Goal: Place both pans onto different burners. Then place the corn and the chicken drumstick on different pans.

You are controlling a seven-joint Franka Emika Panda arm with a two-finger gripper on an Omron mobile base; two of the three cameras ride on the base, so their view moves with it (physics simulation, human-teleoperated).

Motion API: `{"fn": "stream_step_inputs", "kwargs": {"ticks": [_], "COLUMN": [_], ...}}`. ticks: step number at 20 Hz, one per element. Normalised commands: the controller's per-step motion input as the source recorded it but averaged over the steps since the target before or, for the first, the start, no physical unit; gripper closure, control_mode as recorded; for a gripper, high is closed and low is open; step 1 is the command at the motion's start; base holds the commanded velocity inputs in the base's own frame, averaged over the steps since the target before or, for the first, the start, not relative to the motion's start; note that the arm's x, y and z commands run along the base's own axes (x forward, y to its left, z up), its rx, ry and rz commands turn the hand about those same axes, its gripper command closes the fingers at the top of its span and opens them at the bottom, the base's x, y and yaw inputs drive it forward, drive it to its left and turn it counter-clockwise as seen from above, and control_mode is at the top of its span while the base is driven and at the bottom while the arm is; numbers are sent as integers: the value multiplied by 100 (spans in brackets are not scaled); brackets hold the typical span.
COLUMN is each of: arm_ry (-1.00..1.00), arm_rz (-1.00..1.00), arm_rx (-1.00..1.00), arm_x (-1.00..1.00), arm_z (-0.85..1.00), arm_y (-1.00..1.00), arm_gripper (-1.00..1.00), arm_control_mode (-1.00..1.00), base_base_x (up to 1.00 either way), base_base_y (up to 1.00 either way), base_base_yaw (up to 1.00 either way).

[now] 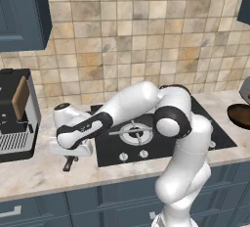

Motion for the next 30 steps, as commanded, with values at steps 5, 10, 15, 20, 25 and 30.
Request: {"fn": "stream_step_inputs", "kwargs": {"ticks": [5,10,15,20,25,30], "arm_ry": [5,1,4,2,0,0], "arm_rz": [-18,-17,-14,-9,-9,-6], "arm_rx": [2,0,0,0,0,0], "arm_x": [0,0,0,0,13,19], "arm_z": [15,2,9,0,0,0], "arm_y": [-60,-66,-61,-44,-32,-12], "arm_gripper": [100,100,100,100,100,100], "arm_control_mode": [-100,-100,-100,-100,-100,-100], "base_base_x": [0,0,0,0,0,0], "base_base_y": [0,0,0,0,0,0], "base_base_yaw": [0,0,0,0,0,0]}}
